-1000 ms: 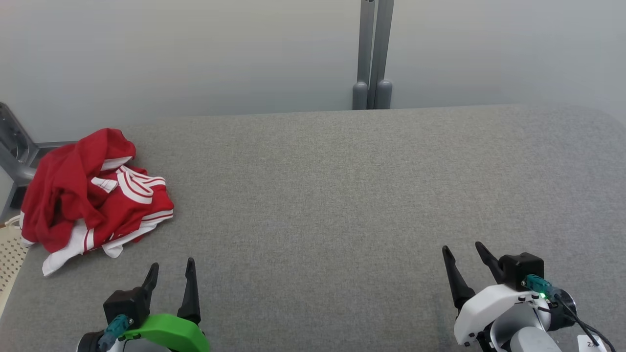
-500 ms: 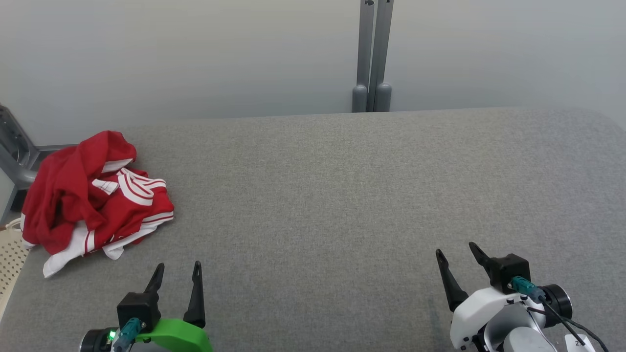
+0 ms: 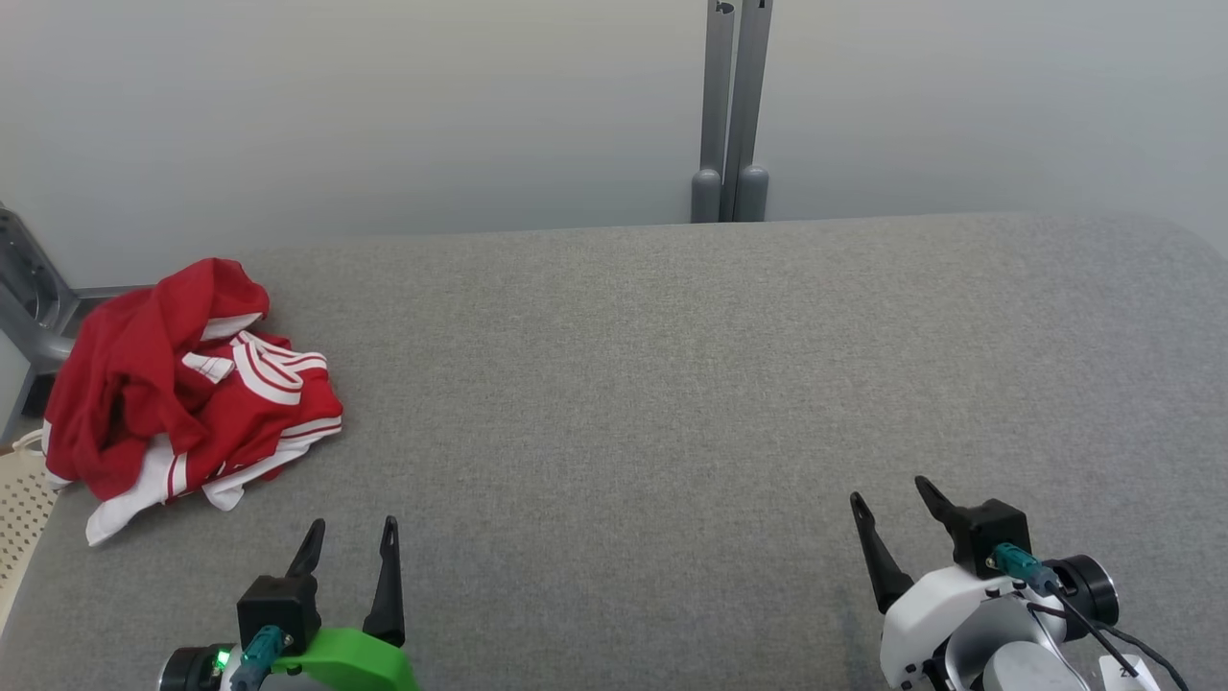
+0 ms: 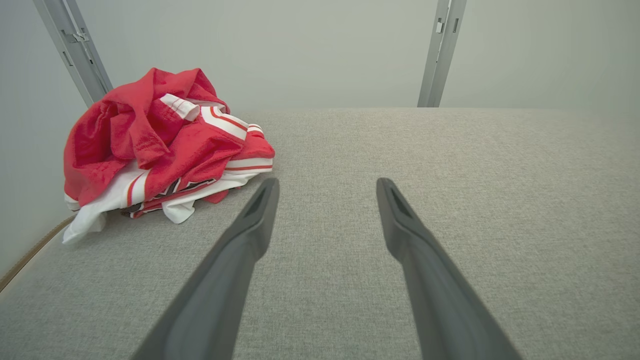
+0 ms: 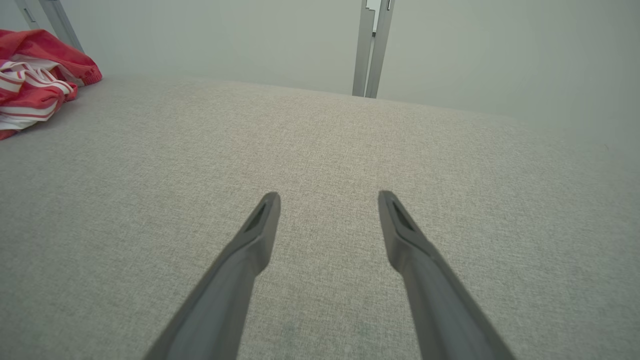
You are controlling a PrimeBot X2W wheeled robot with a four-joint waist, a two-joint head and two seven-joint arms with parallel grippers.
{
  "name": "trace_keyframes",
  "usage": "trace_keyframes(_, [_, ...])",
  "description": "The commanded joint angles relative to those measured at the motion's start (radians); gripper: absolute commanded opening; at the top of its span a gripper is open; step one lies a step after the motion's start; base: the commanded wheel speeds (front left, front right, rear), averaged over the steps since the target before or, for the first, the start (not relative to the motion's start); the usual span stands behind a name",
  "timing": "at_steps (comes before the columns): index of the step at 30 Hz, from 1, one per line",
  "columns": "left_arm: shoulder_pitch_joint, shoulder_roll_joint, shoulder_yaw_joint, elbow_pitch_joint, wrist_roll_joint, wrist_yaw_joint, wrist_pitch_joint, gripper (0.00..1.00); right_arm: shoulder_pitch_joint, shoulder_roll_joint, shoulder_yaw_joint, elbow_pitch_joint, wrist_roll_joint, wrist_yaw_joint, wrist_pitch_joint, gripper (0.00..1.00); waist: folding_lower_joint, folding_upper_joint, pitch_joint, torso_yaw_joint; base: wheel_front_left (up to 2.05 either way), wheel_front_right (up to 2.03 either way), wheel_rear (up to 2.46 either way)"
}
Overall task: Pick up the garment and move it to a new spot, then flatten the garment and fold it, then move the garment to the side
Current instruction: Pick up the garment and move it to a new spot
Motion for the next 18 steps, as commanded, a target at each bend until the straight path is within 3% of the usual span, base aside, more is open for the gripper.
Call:
trace_keyframes(1, [-0.014, 0.004, 0.000, 0.002, -0.002, 0.006, -0.001, 1.00, -0.007, -0.004, 0.000, 0.002, 0.003, 0.000, -0.007, 1.00, 0.0000, 0.0000, 0.000, 0.001, 0.00, 0.00, 0.00])
trace_keyframes(11, [-0.009, -0.001, 0.023, 0.005, -0.038, 0.006, -0.001, 1.00, 0.015, -0.003, 0.005, 0.003, 0.040, 0.000, -0.020, 1.00, 0.0000, 0.0000, -0.006, 0.067, 0.00, 0.00, 0.00])
trace_keyframes(18, [0.002, 0.013, 0.032, 0.011, -0.062, -0.002, 0.005, 1.00, 0.024, -0.003, 0.017, 0.001, 0.088, 0.000, -0.046, 1.00, 0.0000, 0.0000, -0.020, 0.187, 0.00, 0.00, 0.00])
